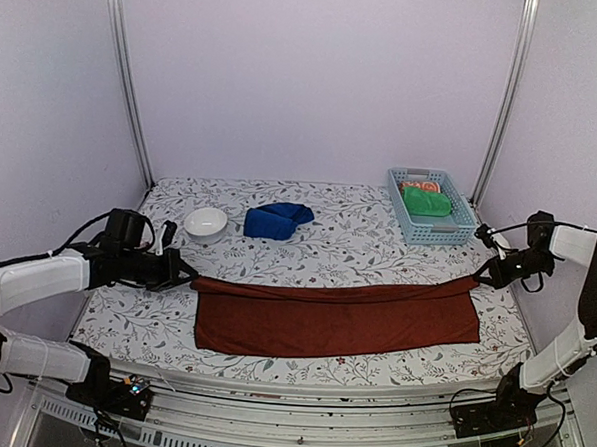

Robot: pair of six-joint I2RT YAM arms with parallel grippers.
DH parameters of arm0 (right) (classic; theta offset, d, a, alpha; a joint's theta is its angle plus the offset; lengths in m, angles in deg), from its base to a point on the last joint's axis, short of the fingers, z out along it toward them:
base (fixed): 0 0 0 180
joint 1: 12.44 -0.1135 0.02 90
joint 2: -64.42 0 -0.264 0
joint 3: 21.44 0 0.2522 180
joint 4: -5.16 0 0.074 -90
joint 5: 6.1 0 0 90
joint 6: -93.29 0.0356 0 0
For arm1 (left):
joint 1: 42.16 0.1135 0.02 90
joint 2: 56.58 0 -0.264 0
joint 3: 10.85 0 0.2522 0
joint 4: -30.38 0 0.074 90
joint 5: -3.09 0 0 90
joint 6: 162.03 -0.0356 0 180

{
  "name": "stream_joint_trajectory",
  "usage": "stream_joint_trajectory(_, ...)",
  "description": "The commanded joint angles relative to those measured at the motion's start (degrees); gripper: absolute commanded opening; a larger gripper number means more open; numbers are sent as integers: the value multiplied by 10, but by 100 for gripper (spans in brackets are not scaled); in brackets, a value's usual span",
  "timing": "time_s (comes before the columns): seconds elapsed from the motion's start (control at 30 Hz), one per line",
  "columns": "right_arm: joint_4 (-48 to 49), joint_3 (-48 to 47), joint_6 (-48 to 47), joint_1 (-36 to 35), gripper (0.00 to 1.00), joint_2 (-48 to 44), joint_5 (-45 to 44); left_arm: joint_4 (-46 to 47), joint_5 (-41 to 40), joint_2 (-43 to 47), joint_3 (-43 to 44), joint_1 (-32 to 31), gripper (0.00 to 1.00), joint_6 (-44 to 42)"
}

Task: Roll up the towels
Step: Fold the towel at the center of the board.

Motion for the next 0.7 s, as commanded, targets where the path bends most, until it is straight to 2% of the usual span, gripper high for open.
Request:
stream_joint_trajectory(0.0, -24, 37, -28, 4, 4, -53, 10, -59, 16, 35, -23, -7, 0, 35)
stream_joint_trajectory(0.33, -35, 107, -60, 18, 3, -121, -36, -147, 9, 67, -17, -34, 0, 51)
stream_joint_trajectory(0.5, -55, 90, -87, 72, 3, -111, -34, -209, -25, 51, 5, -51, 0, 40)
stream_joint_trajectory(0.67, -78, 82, -124, 106, 3, -103, -28, -230, -52, 48, 10, -66, 0, 34)
